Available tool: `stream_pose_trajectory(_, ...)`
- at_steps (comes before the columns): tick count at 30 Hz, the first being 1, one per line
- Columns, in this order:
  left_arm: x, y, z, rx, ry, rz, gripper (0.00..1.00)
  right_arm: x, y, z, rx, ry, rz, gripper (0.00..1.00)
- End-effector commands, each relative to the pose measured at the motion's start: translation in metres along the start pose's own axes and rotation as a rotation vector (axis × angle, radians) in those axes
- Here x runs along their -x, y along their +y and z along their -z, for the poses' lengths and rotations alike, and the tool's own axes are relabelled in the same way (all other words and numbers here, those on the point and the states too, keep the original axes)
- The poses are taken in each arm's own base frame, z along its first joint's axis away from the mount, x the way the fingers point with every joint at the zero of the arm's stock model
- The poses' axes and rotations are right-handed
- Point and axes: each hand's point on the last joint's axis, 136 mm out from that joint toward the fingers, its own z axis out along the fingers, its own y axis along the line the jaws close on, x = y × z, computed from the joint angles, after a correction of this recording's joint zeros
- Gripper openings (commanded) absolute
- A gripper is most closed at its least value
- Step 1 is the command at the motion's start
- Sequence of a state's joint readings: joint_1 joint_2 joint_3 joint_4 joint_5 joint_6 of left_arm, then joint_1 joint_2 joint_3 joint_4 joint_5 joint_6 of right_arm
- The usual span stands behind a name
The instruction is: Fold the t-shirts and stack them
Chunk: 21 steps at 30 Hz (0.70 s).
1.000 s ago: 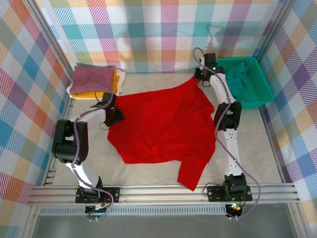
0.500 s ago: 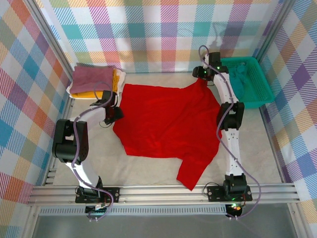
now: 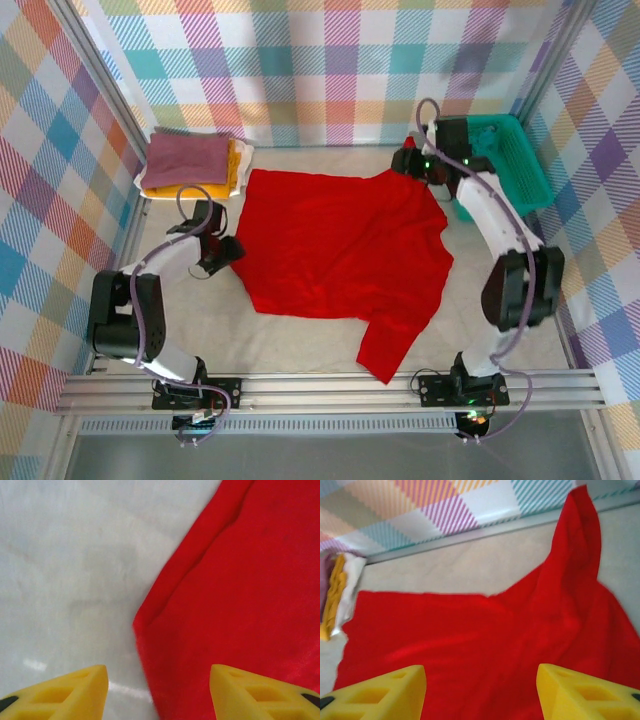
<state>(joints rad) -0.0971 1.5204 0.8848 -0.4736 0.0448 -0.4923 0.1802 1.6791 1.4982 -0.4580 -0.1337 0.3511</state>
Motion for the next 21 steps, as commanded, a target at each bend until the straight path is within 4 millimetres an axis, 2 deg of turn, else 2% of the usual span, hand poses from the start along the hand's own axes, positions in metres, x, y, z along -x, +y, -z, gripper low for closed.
stream_pose_trajectory(1, -0.034, -0.003, 0.008, -0.066, 0.066, 0.039, 0.55, -0.045, 0.003, -0.016, 0.058, 0.05, -0.068, 0.6)
stream_pose_trajectory(3, -0.05, -0.017, 0.004, -0.111, 0.092, 0.025, 0.55, -0.069, 0.008, -0.013, 0.081, 0.086, -0.072, 0.6)
stream_pose_trajectory(6, -0.07, -0.025, -0.007, -0.096, 0.125, 0.0, 0.53, -0.099, 0.011, -0.003, 0.076, 0.114, -0.059, 0.58)
stream_pose_trajectory(9, -0.077, -0.034, -0.018, -0.114, 0.125, -0.015, 0.41, -0.123, 0.012, 0.013, 0.097, 0.11, -0.059, 0.58)
stream_pose_trajectory(10, -0.076, -0.036, -0.021, -0.107, 0.12, -0.028, 0.38, -0.13, 0.008, 0.019, 0.092, 0.102, -0.062, 0.58)
stream_pose_trajectory(13, -0.069, -0.048, -0.021, -0.096, 0.118, -0.078, 0.09, -0.144, -0.008, 0.034, 0.045, 0.056, -0.059, 0.58)
stream_pose_trajectory(15, -0.061, -0.061, -0.013, -0.098, 0.103, -0.119, 0.01, -0.15, -0.019, 0.042, 0.001, 0.034, -0.055, 0.59)
stream_pose_trajectory(18, -0.047, -0.092, 0.009, -0.088, 0.057, -0.207, 0.0, -0.155, -0.03, 0.048, -0.047, 0.017, -0.05, 0.6)
stream_pose_trajectory(21, -0.036, -0.136, 0.023, -0.075, 0.034, -0.346, 0.0, -0.155, -0.033, 0.048, -0.057, 0.004, -0.049, 0.6)
